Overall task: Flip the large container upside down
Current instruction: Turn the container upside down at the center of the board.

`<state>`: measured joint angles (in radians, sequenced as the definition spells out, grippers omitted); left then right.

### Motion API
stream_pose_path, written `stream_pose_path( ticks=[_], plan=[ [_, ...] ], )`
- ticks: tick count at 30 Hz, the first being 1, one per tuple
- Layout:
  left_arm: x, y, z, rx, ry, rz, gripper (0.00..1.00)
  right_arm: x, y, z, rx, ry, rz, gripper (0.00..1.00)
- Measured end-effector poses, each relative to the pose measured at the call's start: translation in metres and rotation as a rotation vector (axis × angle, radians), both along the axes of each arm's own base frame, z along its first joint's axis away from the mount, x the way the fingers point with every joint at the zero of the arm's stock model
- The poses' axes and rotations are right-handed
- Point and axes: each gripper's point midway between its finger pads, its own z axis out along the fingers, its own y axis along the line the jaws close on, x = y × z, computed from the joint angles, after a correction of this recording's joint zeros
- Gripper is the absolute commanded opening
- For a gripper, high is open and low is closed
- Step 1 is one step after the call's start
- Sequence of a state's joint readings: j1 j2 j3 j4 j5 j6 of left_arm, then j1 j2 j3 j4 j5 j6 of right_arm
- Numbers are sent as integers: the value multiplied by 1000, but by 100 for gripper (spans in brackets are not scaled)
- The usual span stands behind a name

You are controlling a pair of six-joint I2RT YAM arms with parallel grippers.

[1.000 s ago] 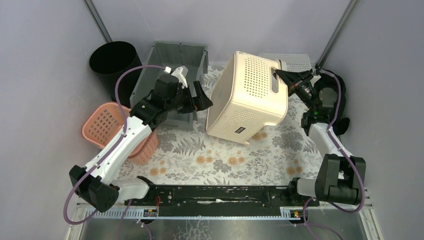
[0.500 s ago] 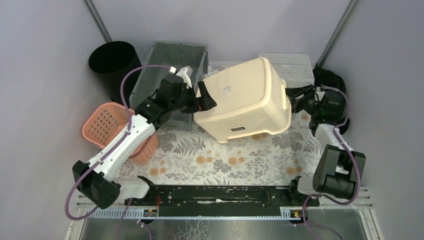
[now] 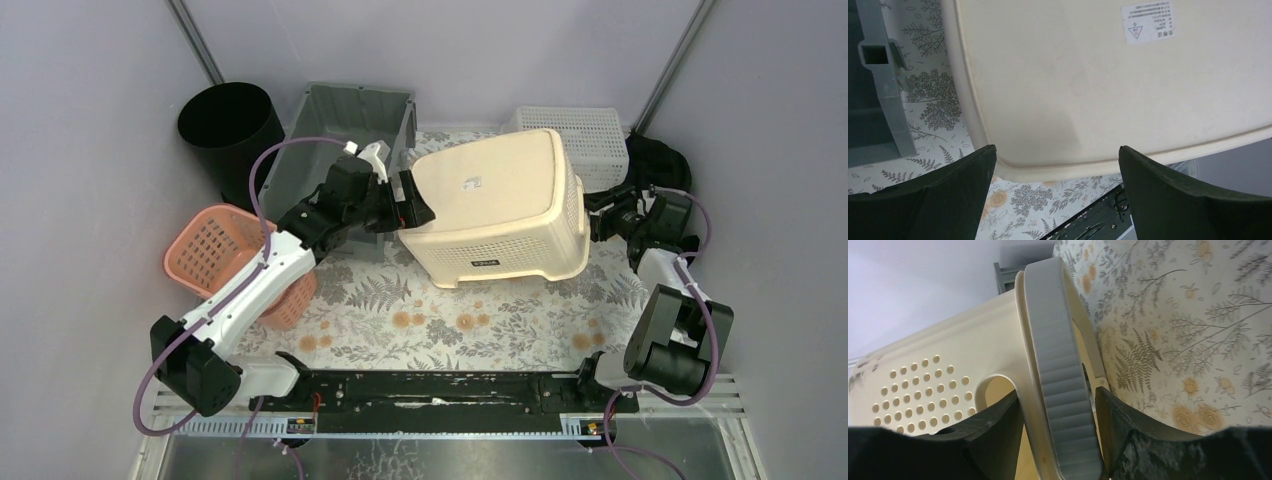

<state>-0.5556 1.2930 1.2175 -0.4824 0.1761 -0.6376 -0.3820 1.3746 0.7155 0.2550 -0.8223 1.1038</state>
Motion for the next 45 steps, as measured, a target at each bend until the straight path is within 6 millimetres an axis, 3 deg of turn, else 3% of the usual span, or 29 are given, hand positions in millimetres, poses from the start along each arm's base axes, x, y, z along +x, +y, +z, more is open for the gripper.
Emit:
stream_pose_path(
  ticks=[26,39,45],
  plan=[
    [-6,4,-30,31,49,0,100,-7,-35,-36,-13,90,-110,60],
    [-7,5,-38,43,63,1,100,-4,-61,-30,-3,67,-195,60],
    [0,0,-53,58,89,-2,100,-6,-83,-28,7,64,-261,60]
  ],
)
